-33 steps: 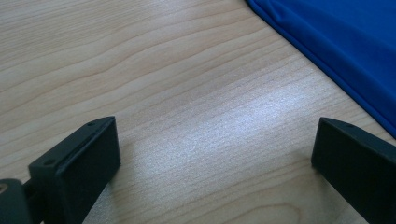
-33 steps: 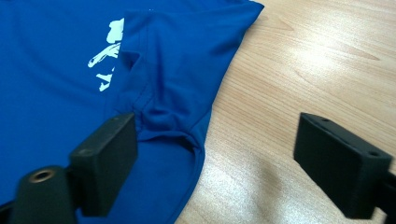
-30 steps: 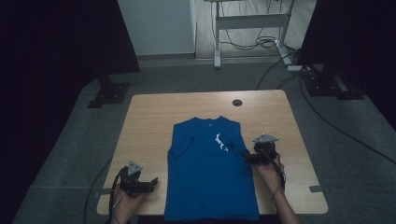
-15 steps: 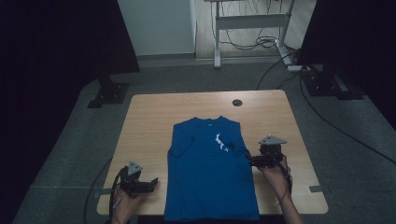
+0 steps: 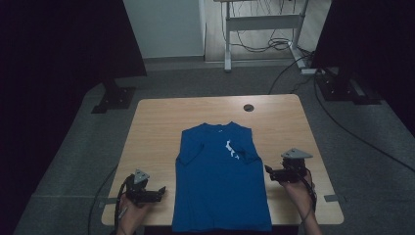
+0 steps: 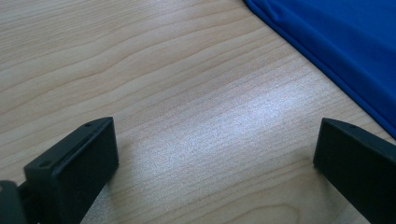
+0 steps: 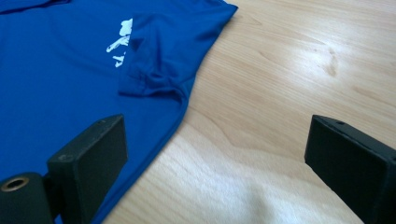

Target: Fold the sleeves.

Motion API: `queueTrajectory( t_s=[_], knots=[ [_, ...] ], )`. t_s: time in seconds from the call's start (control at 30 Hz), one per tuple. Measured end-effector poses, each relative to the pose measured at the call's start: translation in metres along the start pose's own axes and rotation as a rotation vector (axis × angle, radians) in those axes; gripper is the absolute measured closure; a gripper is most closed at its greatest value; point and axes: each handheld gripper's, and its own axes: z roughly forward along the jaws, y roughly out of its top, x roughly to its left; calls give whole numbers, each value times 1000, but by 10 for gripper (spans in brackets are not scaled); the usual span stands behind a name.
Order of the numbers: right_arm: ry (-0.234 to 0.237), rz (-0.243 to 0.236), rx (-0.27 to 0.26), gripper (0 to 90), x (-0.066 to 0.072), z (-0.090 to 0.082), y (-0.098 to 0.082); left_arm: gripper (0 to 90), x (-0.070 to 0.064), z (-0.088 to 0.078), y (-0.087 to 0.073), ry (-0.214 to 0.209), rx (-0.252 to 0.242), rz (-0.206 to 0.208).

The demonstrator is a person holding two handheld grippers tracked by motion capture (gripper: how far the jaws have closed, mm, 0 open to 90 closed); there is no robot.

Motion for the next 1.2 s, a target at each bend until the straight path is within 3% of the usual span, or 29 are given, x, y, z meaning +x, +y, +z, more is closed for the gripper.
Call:
queueTrajectory(
  t_s=[0.4,0.73,0.9,1.2],
  knots=[
    [-28,39,18,62,-6,-16,-30,1,0,0,0,0,0,0],
    [-34,34,83,62,-4,-20,-50,1,0,0,0,0,0,0],
    [-37,44,129,37,-6,-18,-54,1,0,0,0,0,0,0],
    [-43,47,129,35,-5,-18,-54,1,0,0,0,0,0,0]
  ],
)
